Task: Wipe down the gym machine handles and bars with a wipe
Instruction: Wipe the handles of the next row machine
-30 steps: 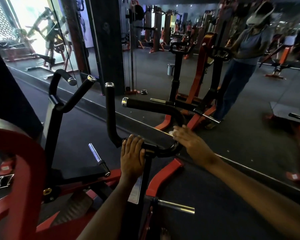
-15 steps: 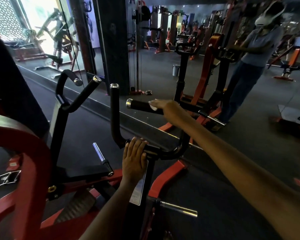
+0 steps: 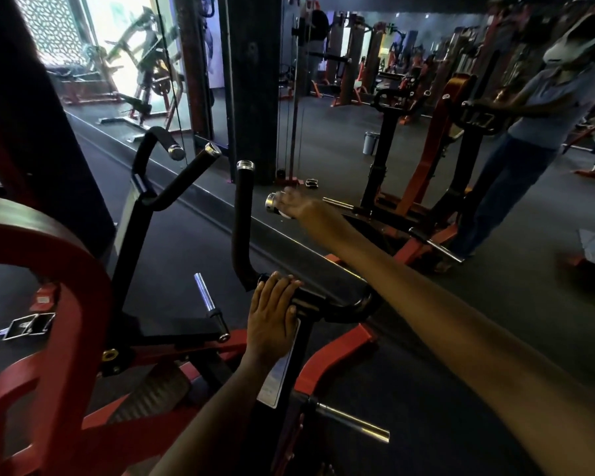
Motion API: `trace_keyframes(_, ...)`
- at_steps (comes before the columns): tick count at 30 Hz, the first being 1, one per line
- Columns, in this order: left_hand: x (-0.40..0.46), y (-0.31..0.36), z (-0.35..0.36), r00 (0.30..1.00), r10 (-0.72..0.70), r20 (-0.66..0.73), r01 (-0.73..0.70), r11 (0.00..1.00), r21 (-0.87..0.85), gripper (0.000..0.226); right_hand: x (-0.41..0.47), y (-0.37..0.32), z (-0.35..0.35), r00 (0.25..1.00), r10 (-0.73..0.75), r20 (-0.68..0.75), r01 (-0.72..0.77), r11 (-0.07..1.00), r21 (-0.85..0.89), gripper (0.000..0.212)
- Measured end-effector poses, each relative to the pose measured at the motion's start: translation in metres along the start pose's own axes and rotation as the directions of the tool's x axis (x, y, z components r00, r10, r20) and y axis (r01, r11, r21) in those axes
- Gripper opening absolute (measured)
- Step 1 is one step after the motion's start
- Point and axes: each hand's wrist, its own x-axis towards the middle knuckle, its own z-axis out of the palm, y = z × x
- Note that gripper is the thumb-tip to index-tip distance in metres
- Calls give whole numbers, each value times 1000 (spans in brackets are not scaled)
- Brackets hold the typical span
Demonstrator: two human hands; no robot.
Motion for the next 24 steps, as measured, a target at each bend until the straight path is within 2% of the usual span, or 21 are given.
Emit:
trace_keyframes(3,0,0,-1,1000,6,-8,-6,1000,-4,47,-39,21,2,976,-210,-50,195,958,-211,48)
trace_keyframes(5,0,1,-1,1000,11,-14,-12,1000,-7,47,-77,38,-1,966,-256,-46,233,930,-283,37)
trace_keyframes(6,0,1,-1,1000,9,-17,-9,1000,-9,46,-97,47,-2,971,-240,-22,227,940,-254,34)
trace_keyframes(8,0,2,-1,1000,-1,-20,0,1000,-12,46,-122,57,-11,990,-138,-34,135,988,-74,38)
trace_keyframes(11,1,2,-1,1000,-5,-18,5,1000,-3,46,-105,46,-21,966,28,-256,-16,999,49,47)
trace_keyframes(12,0,1,-1,1000,-8,-10,8,1000,0,46,-85,41,-19,950,78,-303,-55,995,83,51)
trace_keyframes(13,-1,1,-1,1000,-11,-2,11,1000,2,46,-62,34,-17,949,139,-283,-98,983,154,54)
trace_keyframes(14,-1,1,-2,1000,-15,3,15,1000,5,46,-37,27,-15,962,196,-190,-146,958,247,58)
trace_keyframes(16,0,3,-3,1000,-26,5,26,1000,10,46,7,23,-15,960,261,107,-282,883,375,57)
trace_keyframes(18,1,4,-3,999,-33,8,33,999,19,46,27,30,-19,883,329,334,-449,799,400,37)
trace_keyframes(19,0,4,-2,999,-34,8,34,999,22,47,27,38,-21,852,343,395,-501,753,426,32)
trace_keyframes(22,-1,2,-1,999,-46,2,46,999,14,48,7,52,-28,791,321,521,-609,492,622,33)
trace_keyframes(24,-2,1,0,999,-45,-2,45,999,9,48,-1,57,-36,762,300,574,-647,388,656,35)
